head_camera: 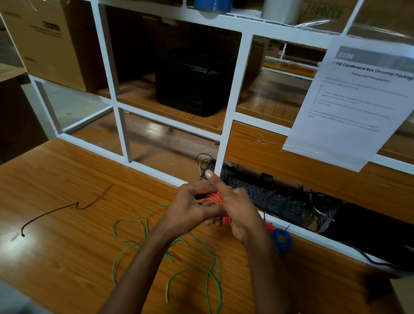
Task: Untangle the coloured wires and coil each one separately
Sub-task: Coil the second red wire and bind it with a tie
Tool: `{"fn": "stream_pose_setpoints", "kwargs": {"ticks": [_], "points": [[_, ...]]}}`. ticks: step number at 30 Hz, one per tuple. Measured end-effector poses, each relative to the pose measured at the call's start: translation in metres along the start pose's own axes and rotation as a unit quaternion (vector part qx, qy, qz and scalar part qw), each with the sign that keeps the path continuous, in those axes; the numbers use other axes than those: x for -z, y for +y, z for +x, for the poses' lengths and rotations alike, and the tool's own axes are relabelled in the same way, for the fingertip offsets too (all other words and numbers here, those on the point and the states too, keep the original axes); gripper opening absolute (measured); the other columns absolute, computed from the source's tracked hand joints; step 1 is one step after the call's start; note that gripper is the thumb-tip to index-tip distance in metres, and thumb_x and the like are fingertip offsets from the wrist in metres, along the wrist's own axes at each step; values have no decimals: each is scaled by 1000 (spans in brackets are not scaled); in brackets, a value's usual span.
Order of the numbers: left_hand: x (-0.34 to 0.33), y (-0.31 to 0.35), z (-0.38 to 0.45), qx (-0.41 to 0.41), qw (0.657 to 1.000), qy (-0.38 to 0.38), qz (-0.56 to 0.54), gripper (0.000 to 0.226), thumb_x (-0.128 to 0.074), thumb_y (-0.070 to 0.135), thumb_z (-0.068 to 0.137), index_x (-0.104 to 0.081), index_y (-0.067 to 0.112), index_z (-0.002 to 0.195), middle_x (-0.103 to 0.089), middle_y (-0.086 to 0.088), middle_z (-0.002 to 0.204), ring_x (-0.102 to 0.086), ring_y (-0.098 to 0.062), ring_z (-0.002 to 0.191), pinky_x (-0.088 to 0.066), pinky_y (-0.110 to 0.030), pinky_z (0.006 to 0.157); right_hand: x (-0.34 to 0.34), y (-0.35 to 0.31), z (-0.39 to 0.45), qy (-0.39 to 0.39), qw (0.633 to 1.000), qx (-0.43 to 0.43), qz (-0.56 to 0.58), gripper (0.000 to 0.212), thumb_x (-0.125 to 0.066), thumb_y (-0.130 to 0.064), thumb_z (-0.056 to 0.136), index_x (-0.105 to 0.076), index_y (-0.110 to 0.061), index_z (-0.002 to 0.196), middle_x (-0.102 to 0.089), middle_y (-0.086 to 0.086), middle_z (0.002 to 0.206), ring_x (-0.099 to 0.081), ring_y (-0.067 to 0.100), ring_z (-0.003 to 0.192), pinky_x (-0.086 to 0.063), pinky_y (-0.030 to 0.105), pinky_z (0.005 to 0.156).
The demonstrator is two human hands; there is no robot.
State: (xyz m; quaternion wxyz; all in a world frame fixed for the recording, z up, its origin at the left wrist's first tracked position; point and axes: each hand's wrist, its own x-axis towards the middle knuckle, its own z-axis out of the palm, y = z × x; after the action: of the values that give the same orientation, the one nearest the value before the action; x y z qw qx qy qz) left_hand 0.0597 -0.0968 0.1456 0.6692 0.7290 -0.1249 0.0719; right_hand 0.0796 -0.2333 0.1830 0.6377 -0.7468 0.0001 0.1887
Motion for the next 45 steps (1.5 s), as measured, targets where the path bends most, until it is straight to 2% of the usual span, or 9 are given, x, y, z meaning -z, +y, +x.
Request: {"fn": "stream_pose_setpoints", "kwargs": {"ticks": [8, 14, 18, 22, 27, 30, 35, 39, 45], "points": [[-2, 1, -4, 20, 999, 19, -21, 44, -84, -3, 81, -76, 9, 123, -79, -12, 96, -75, -34, 85, -61, -32, 78, -7, 3, 1, 38, 999, 16, 8, 68, -73, -63, 84, -74, 5, 86, -73, 20, 68, -69, 32, 51, -43, 29, 46], [-5, -1, -9, 8, 1000, 15, -2, 31, -84, -1, 80, -78, 9, 109, -76, -11, 92, -73, -33, 85, -62, -48, 81, -6, 4, -2, 18, 1000, 6, 5, 69, -72, -65, 84, -75, 4, 86, -73, 22, 70, -68, 32, 50, -48, 31, 49], [-6, -9, -14, -2, 999, 49, 11, 33, -88, 3, 79, -79, 15, 109, -77, -8, 100, -74, -25, 95, -62, -46, 86, 7, 12, 1, -70, 998, 0, 2, 77, -51, -73, 93, -74, -1, 105, -74, 27, 82, -73, 37, 68, -55, 32, 57], [-3, -7, -24, 48, 997, 44, -27, 39, -93, 15, 74, -82, 20, 110, -78, -5, 109, -74, -22, 104, -63, -41, 90, 25, 25, 2, -223, 964, -63, 134, 78, -30, -61, 105, -62, 7, 126, -67, 31, 111, -69, 40, 93, -59, 35, 72], [-8, -6, -31, 66, 996, 45, -32, 39, -94, 5, 71, -81, 9, 108, -79, -9, 103, -75, -20, 94, -61, -34, 83, 36, 37, -2, -294, 932, -92, 192, 70, -30, -36, 100, -45, 19, 139, -51, 41, 131, -45, 56, 125, -50, 46, 100], [-10, -6, -36, 71, 996, 37, -38, 44, -96, 14, 71, -80, 9, 111, -77, -12, 109, -75, -28, 99, -62, -39, 85, 39, 36, -8, -322, 916, -97, 219, 64, -36, -30, 99, -44, 14, 144, -45, 43, 135, -37, 55, 128, -51, 47, 101], [-18, -1, -44, 87, 993, 40, -62, 35, -88, -3, 74, -79, 7, 106, -79, 0, 101, -75, -16, 93, -60, -29, 77, 48, 41, -20, -320, 922, -53, 211, 44, -48, -20, 102, -59, 8, 134, -60, 36, 130, -60, 51, 117, -57, 45, 98], [-26, 3, -49, 77, 994, 49, -51, 35, -88, -1, 74, -79, 7, 107, -79, -2, 103, -75, -17, 95, -59, -28, 79, 54, 38, -32, -314, 923, -41, 220, 41, -46, -15, 92, -84, -10, 81, -79, 10, 87, -78, 22, 77, -63, 33, 76], [-33, -9, -59, 100, 986, 111, -69, 38, -88, 7, 76, -79, 5, 113, -79, -12, 113, -75, -32, 107, -62, -43, 89, 47, 50, -25, -288, 937, -57, 191, 49, -40, -9, 105, -85, -21, 90, -80, 5, 95, -78, 20, 88, -61, 35, 87]]}}
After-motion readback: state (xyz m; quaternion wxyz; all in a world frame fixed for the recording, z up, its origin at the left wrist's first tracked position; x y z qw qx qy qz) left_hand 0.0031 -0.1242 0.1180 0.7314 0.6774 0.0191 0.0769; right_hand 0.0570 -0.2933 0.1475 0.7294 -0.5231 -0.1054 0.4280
